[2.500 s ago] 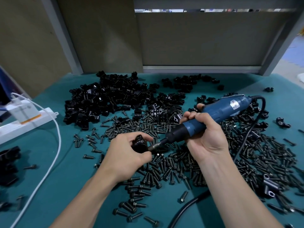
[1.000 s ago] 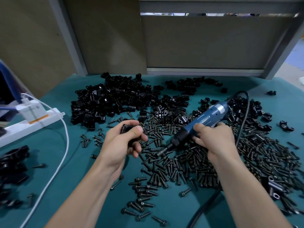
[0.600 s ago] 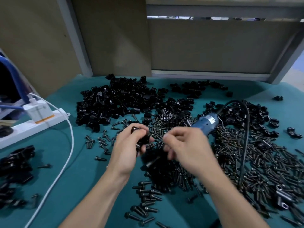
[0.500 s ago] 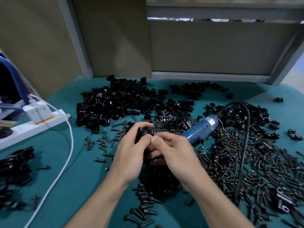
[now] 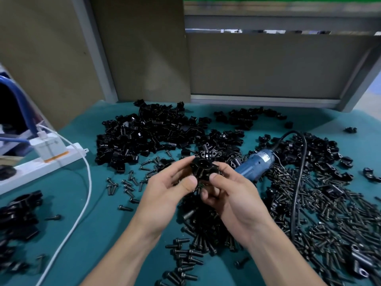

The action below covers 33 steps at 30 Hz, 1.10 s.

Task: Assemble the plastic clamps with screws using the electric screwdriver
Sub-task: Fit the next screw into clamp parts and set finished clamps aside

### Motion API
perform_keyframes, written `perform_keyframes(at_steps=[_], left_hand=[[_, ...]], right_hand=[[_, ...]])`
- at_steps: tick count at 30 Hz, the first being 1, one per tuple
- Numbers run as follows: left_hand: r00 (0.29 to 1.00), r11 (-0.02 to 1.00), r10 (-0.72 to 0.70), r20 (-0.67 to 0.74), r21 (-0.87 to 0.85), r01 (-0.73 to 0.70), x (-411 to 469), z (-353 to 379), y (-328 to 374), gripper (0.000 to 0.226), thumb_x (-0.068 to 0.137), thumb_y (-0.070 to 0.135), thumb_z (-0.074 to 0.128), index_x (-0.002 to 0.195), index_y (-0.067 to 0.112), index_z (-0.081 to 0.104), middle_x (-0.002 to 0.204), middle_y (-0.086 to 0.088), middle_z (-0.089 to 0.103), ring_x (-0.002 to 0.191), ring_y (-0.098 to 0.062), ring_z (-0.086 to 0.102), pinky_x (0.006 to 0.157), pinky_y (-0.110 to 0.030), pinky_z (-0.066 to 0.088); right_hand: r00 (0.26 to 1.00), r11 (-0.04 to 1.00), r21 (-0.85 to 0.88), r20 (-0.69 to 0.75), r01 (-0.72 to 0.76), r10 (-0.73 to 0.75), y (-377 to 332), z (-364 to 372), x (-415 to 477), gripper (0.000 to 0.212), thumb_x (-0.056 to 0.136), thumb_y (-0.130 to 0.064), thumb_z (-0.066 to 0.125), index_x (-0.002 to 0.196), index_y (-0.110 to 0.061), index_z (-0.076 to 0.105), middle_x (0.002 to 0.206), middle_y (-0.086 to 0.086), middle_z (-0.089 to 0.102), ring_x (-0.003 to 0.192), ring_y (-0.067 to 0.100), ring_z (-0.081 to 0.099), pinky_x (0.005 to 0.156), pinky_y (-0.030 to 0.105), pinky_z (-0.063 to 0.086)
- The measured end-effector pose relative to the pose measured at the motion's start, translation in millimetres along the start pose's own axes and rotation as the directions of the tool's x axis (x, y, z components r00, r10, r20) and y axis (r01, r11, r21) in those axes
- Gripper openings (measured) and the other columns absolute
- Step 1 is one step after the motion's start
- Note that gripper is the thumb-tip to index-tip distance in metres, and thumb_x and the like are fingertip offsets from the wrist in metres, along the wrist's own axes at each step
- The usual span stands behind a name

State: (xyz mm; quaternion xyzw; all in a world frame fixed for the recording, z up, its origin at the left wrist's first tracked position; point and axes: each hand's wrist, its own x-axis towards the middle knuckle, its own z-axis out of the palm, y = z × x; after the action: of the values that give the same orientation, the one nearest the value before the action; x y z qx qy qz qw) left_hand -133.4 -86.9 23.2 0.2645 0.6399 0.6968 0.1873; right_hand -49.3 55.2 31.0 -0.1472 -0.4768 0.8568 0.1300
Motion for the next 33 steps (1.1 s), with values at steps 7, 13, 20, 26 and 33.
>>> perform_keyframes(at_steps=[7, 13, 20, 26, 33], left_hand=[[0.984, 0.982, 0.176, 0.001, 0.070, -0.175, -1.1, 5.9, 3.6, 0.059, 0.071, 0.006, 0.082, 0.120, 0.037, 0.077, 0.119, -0.001, 0.078, 0.106, -0.028, 0.075, 0.095, -0.046, 0.060], [0.997, 0.983, 0.078, -0.004, -0.168, -0.077, -3.2, 4.9, 9.8, 0.038, 0.086, 0.017, 0.080, 0.123, 0.018, 0.076, 0.113, -0.007, 0.080, 0.110, -0.022, 0.075, 0.090, -0.020, 0.057], [0.985, 0.970, -0.011, -0.173, -0.240, -0.031, -3.1, 6.6, 11.7, 0.027, 0.092, 0.002, 0.068, 0.110, 0.018, 0.081, 0.101, -0.009, 0.081, 0.097, -0.019, 0.078, 0.082, -0.020, 0.059], [0.940, 0.934, -0.115, -0.321, -0.358, -0.008, -1.8, -6.1, 29.1, 0.038, 0.092, -0.004, 0.066, 0.098, 0.029, 0.085, 0.094, -0.010, 0.081, 0.080, -0.017, 0.076, 0.068, -0.019, 0.057], [0.758, 0.978, 0.013, -0.653, -0.149, -0.145, -33.9, -67.7, 61.8, 0.038, 0.090, -0.008, 0.066, 0.089, 0.026, 0.083, 0.085, 0.001, 0.081, 0.077, -0.009, 0.073, 0.072, -0.018, 0.057]], right_hand=[[0.979, 0.981, -0.172, 0.195, 0.095, -0.060, -5.1, 5.3, -7.3, 0.030, 0.094, -0.023, 0.071, 0.124, -0.023, 0.071, 0.105, 0.007, 0.074, 0.087, 0.019, 0.067, 0.078, 0.031, 0.053], [0.955, 0.896, -0.332, 0.100, 0.295, -0.278, -5.6, 6.9, -7.8, 0.031, 0.089, -0.002, 0.076, 0.112, -0.022, 0.072, 0.084, 0.004, 0.065, 0.085, 0.019, 0.062, 0.082, 0.029, 0.058], [0.940, 0.799, -0.499, 0.131, 0.337, -0.314, -1.6, 11.9, -9.2, 0.042, 0.082, -0.016, 0.081, 0.118, -0.032, 0.067, 0.101, 0.003, 0.077, 0.097, 0.019, 0.073, 0.085, 0.036, 0.060], [0.969, 0.882, -0.401, 0.093, 0.248, -0.230, 3.9, 37.6, -3.4, 0.043, 0.090, 0.004, 0.073, 0.120, -0.025, 0.060, 0.089, 0.000, 0.075, 0.085, 0.014, 0.071, 0.082, 0.028, 0.057], [0.948, 0.766, -0.595, 0.315, 0.243, -0.056, -4.3, 130.8, 21.1, 0.023, 0.087, 0.000, 0.077, 0.103, -0.015, 0.068, 0.080, 0.008, 0.070, 0.073, 0.021, 0.063, 0.085, 0.052, 0.059]])
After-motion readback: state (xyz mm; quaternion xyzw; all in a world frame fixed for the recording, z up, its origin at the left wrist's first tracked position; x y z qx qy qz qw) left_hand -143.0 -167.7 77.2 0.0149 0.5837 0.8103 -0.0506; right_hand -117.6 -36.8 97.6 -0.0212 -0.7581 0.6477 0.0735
